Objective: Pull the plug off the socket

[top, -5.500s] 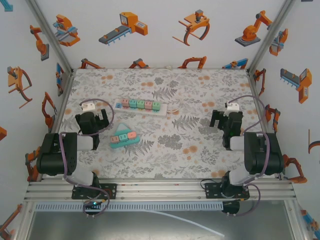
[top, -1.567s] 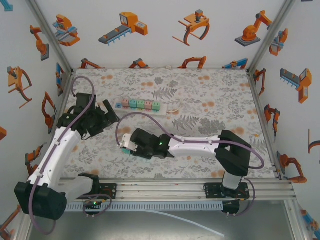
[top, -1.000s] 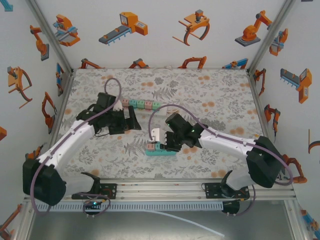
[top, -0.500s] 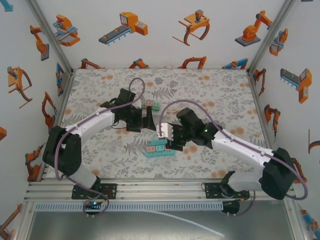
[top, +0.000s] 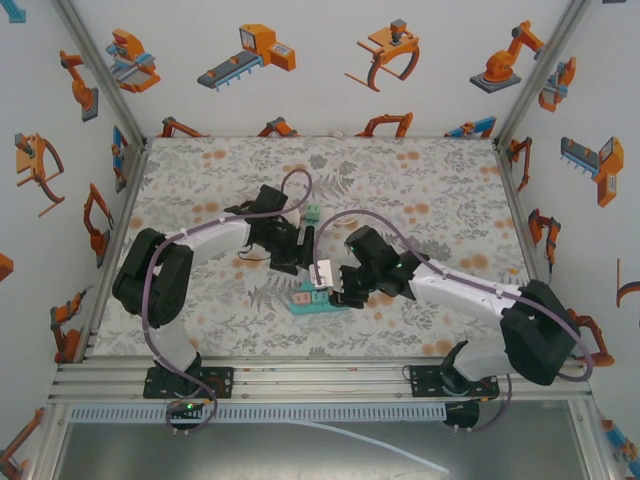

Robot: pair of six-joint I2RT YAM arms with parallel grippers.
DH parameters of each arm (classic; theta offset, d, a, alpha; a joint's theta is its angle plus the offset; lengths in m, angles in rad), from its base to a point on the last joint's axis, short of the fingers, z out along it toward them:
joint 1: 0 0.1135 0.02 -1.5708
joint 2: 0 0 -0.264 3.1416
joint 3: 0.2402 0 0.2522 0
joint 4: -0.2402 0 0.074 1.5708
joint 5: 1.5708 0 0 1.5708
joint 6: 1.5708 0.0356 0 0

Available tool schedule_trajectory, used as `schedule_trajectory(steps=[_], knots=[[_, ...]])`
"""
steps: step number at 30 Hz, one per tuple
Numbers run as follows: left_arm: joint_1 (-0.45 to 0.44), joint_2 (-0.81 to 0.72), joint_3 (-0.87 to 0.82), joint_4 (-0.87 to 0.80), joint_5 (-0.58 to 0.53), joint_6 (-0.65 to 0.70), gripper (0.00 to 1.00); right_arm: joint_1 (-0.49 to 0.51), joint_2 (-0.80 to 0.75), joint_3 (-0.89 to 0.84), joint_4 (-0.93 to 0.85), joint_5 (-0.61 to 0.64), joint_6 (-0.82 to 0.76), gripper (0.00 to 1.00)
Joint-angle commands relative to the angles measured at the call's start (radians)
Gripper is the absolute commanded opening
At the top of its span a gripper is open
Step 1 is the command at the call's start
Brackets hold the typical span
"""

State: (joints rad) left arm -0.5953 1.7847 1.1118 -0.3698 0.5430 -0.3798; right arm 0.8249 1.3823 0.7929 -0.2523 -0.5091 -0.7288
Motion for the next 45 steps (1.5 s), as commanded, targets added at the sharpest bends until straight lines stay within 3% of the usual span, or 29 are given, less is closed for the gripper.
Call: schedule_trajectory(steps=[1,10,24,32,39,45], knots=[[-0.009,0.024,0.005,0.011,0.072,0.028,0.67,-0.001,0.02,-0.006,0.051,-0.034,-0.012,0.42],[-0.03,0.068,-0.022,-0.025,0.079,0.074,0.61,-0.007,0.065,0.006,0.072,-0.03,-0.012,0.28],[-0.069,0.11,-0.052,-0.142,-0.147,0.196,0.49,-0.026,0.083,0.131,-0.015,-0.049,-0.009,0.19],[-0.078,0.108,-0.079,-0.148,-0.249,0.195,0.48,-0.034,0.051,0.182,-0.082,-0.07,-0.059,0.14],[-0.078,0.11,-0.077,-0.141,-0.368,0.164,0.48,-0.007,-0.028,0.137,-0.115,0.026,-0.148,0.11],[-0.078,0.118,-0.084,-0.126,-0.398,0.147,0.48,0.022,-0.084,0.102,-0.121,0.056,-0.145,0.1]])
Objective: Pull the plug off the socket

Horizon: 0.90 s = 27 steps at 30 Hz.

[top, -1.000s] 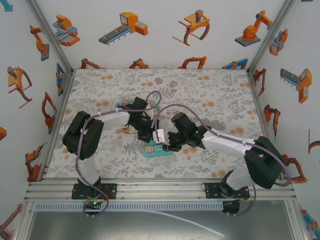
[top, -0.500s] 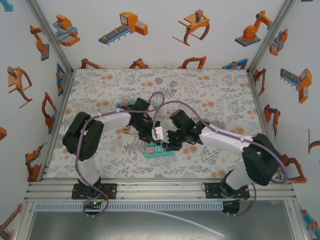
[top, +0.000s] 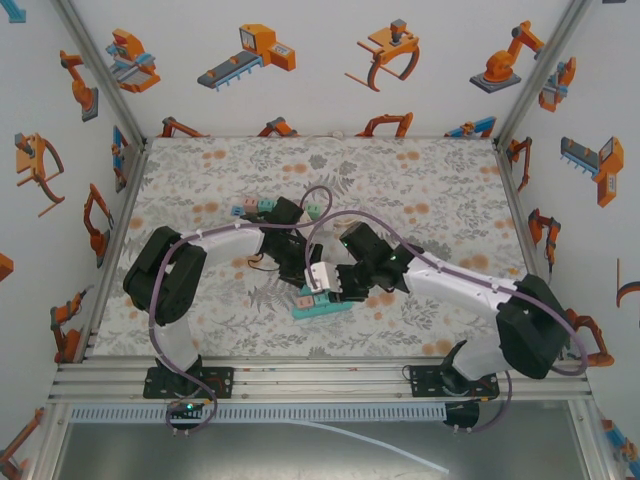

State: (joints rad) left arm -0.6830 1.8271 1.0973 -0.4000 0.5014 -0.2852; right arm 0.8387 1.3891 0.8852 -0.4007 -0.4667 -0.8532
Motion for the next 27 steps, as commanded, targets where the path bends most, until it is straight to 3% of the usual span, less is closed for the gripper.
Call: schedule_trajectory(steps=[1,14,22,25,27], knots=[[0.012,0.08,-0.068,-0.095,-0.358,0.05,0.48,0.012,-0.099,0.006,0.028,0.018,-0.011,0.09],[0.016,0.089,-0.061,-0.076,-0.412,0.015,0.48,0.036,-0.205,0.027,0.049,-0.001,0.165,0.06],[0.016,0.082,-0.017,-0.093,-0.434,0.04,0.47,0.036,-0.261,0.009,0.0,0.039,0.187,0.05],[0.017,0.068,0.003,-0.108,-0.408,0.062,0.47,0.024,-0.273,0.014,0.025,0.069,0.292,0.05],[0.018,0.035,0.015,-0.106,-0.381,0.064,0.48,-0.031,-0.27,0.029,0.039,0.019,0.404,0.06]])
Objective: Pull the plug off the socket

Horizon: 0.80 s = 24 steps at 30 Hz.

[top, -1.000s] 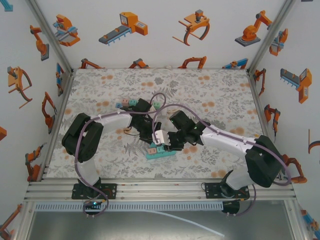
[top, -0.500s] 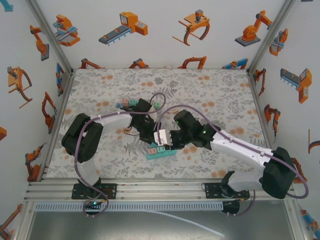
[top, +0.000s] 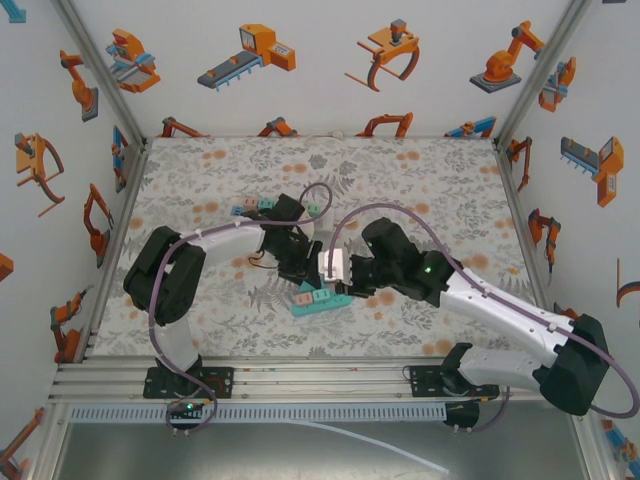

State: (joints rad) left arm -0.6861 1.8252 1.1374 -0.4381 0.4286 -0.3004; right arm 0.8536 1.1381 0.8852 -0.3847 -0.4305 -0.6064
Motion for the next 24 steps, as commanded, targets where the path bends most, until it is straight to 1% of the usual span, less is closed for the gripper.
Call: schedule_trajectory(steps=[1,4,6,8,11,16,18,21,24], knots=[[0.022,0.014,-0.013,-0.067,-0.287,0.075,0.5,-0.087,-0.009,0.041,0.032,-0.058,0.242,0.06],[0.029,-0.046,0.035,-0.067,-0.253,0.064,0.58,-0.195,0.037,0.078,0.075,-0.143,0.48,0.06],[0.034,-0.081,0.07,-0.064,-0.24,0.057,0.64,-0.266,0.078,0.09,0.105,-0.174,0.636,0.06],[0.042,-0.118,0.102,-0.055,-0.212,0.051,0.68,-0.347,0.129,0.087,0.159,-0.216,0.791,0.06],[0.047,-0.176,0.124,-0.041,-0.156,0.052,0.72,-0.436,0.18,0.052,0.276,-0.22,0.953,0.06],[0.048,-0.291,0.089,-0.005,-0.007,0.088,0.75,-0.536,0.263,-0.058,0.49,-0.127,1.148,0.06],[0.046,-0.344,0.055,0.026,0.028,0.093,0.76,-0.564,0.298,-0.107,0.554,-0.094,1.201,0.06],[0.047,-0.41,0.014,0.051,0.029,0.093,0.79,-0.578,0.336,-0.165,0.612,-0.066,1.212,0.07],[0.049,-0.447,-0.01,0.05,-0.019,0.077,0.88,-0.582,0.367,-0.208,0.635,-0.06,1.192,0.11]])
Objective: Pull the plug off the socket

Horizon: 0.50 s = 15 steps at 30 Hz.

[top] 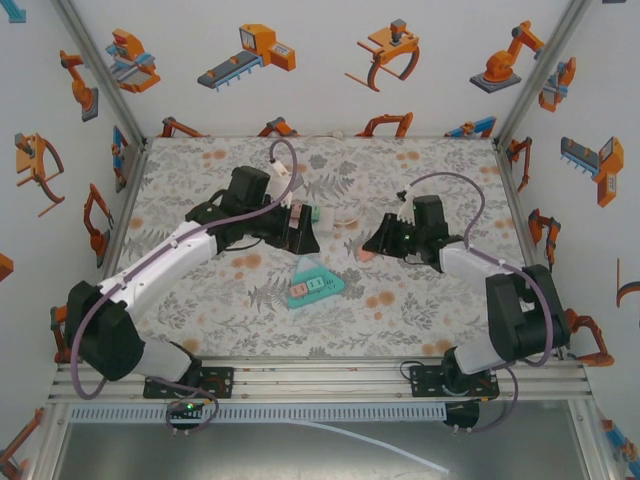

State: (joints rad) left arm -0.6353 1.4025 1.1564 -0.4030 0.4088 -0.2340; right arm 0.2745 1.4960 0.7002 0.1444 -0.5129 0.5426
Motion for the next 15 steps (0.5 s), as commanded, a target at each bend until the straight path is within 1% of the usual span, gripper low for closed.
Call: schedule_trajectory(steps=[1,3,5,8,11,15], knots=[[0.0,-0.029,-0.033,0.014,-0.015,0.004,0.92,-0.005,0.02,-0.034,0.106,0.018,0.034,0.13],[0.002,-0.034,-0.033,0.008,-0.034,-0.006,0.97,-0.008,0.033,-0.056,0.113,0.024,0.03,0.16],[0.002,-0.031,-0.035,0.009,-0.041,-0.012,1.0,-0.009,0.035,-0.08,0.121,0.04,0.03,0.21],[0.004,-0.025,-0.035,0.012,-0.059,-0.027,0.97,-0.009,0.027,-0.108,0.12,0.079,0.03,0.31],[0.012,-0.009,-0.034,0.012,-0.073,-0.056,0.97,-0.011,0.013,-0.125,0.094,0.118,0.024,0.41],[0.024,0.0,-0.035,0.019,-0.102,-0.108,0.97,-0.011,-0.021,-0.126,0.039,0.155,-0.006,0.46]])
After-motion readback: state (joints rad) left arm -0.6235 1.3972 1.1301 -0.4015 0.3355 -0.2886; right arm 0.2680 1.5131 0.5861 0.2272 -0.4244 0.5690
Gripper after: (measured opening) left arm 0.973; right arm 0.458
